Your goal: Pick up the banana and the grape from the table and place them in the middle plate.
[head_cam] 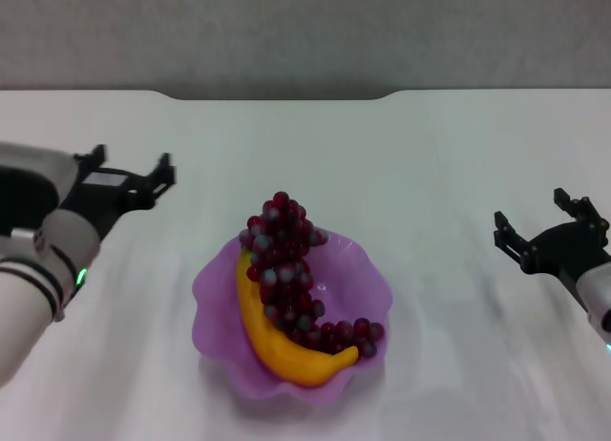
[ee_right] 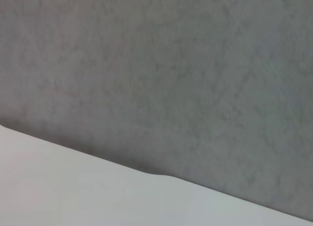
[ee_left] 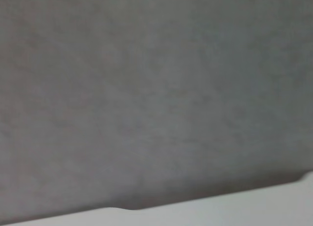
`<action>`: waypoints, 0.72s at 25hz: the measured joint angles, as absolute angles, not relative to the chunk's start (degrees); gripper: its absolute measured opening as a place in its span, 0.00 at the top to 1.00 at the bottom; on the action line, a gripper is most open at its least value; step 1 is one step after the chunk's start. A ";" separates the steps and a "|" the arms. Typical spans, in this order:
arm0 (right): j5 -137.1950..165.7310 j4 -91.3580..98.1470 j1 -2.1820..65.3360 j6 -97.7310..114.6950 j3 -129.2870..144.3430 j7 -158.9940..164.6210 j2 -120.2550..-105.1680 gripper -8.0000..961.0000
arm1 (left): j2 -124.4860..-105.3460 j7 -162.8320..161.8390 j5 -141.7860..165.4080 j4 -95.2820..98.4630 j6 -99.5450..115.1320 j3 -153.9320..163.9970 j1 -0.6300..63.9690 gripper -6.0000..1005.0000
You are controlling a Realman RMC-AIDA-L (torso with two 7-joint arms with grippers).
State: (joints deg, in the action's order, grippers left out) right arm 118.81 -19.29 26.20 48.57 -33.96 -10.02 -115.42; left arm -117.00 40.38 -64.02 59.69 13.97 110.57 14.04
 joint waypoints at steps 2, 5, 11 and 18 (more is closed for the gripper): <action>118.89 -19.28 26.32 48.59 -33.88 -10.02 -115.41 0.09 | -117.00 37.47 -64.03 56.57 19.39 112.16 14.62 0.12; 118.91 -19.35 26.52 48.58 -33.86 -10.01 -115.41 0.09 | -116.90 29.58 -62.65 49.13 30.15 115.81 16.20 0.12; 118.92 -19.37 26.57 48.66 -33.81 -10.01 -115.48 0.09 | -117.03 8.68 -57.07 30.20 45.36 119.87 21.28 0.12; 118.84 -19.67 27.21 48.73 -33.23 -9.79 -115.61 0.09 | -117.12 -16.48 -48.93 13.99 57.83 121.22 23.67 0.12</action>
